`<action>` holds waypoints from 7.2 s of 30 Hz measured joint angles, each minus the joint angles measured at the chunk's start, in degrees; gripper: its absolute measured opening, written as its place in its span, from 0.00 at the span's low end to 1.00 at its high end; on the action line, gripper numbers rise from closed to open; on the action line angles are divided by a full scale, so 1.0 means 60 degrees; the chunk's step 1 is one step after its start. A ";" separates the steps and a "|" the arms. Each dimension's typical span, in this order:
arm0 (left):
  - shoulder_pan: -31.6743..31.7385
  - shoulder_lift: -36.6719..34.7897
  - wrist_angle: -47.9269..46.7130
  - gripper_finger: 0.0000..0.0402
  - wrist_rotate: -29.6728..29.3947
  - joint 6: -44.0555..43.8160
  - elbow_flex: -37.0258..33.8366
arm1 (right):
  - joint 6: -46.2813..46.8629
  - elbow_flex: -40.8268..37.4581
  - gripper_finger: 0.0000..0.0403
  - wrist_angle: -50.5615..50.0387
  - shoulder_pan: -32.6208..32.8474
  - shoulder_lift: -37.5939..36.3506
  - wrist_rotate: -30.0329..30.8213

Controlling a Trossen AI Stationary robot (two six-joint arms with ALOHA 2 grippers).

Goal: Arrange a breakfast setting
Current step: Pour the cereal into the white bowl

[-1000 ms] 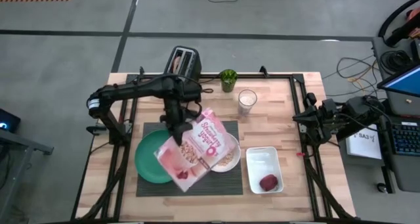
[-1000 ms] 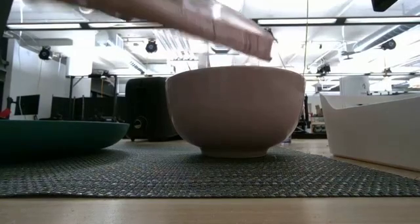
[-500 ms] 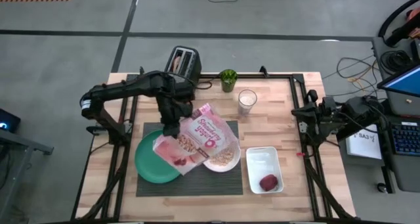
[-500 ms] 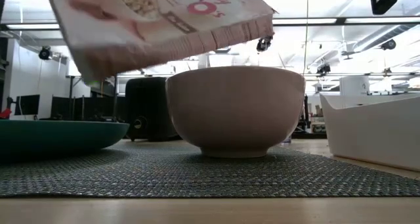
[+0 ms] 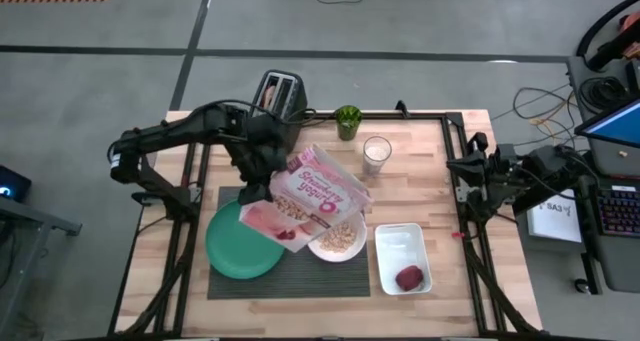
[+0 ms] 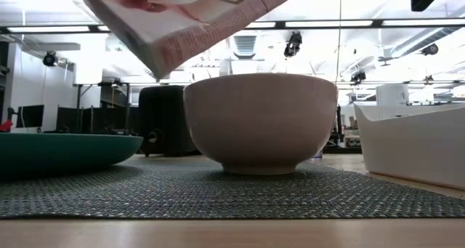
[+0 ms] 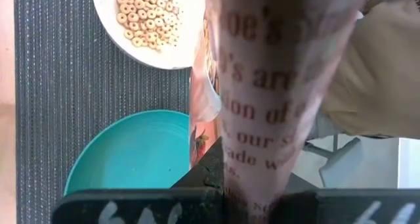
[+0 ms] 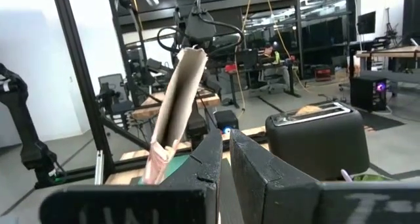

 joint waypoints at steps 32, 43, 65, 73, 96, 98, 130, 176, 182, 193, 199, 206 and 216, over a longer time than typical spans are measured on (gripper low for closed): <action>-0.0211 0.0012 -0.1250 0.00 0.3296 -0.7287 0.0000 | 0.0849 0.0251 0.06 -0.1887 -0.0003 -0.0018 -0.0094; -0.0197 0.0928 -0.1182 0.00 0.5917 -0.7682 0.0000 | 0.0848 0.0251 0.06 -0.1878 -0.0003 -0.0022 -0.0095; 0.0680 0.1504 -0.1247 0.00 0.5326 -0.6099 -0.0022 | 0.0786 0.0251 0.06 -0.1880 0.0000 -0.0022 -0.0098; 0.0694 0.1232 -0.1256 0.00 0.5325 -0.5671 -0.0819 | 0.0801 0.0251 0.06 -0.1883 -0.0003 -0.0022 -0.0098; 0.0985 0.1289 -0.1251 0.00 0.6001 -0.6303 -0.1405 | 0.0844 0.0251 0.06 -0.1796 0.0000 -0.0022 -0.0095; 0.0867 0.1483 -0.1164 0.00 0.6086 -0.5926 -0.1453 | 0.0839 0.0251 0.06 -0.1800 0.0001 -0.0022 -0.0098; 0.0599 0.1472 -0.1219 0.00 0.6488 -0.4958 -0.2240 | 0.0792 0.0255 0.06 -0.1807 -0.0001 -0.0022 -0.0095; 0.0654 -0.1319 0.5989 0.00 0.0448 0.5048 -0.2253 | 0.0835 0.0170 0.06 -0.1491 0.0000 -0.0022 0.0225; 0.2189 -0.0246 0.6991 0.00 0.0445 0.6212 -0.2382 | 0.0844 0.0083 0.06 -0.1494 -0.0003 -0.0022 0.1071; 0.4690 0.1327 0.6716 0.00 0.1852 0.6244 -0.2470 | 0.0534 0.0066 0.06 -0.1504 0.0000 -0.0022 0.2309; 0.4915 0.1347 0.6744 0.00 0.2228 0.6604 -0.2389 | 0.0531 0.0062 0.06 -0.1482 -0.0003 -0.0022 0.2510; 0.4920 0.0980 0.7017 0.00 0.3631 0.6933 -0.2399 | 0.0254 0.0047 0.06 -0.0915 0.0001 -0.0022 0.2514; 0.4693 0.0426 0.9922 0.00 0.5815 0.6195 -0.2708 | -0.0640 -0.0963 0.06 0.1581 -0.0003 0.0030 0.2482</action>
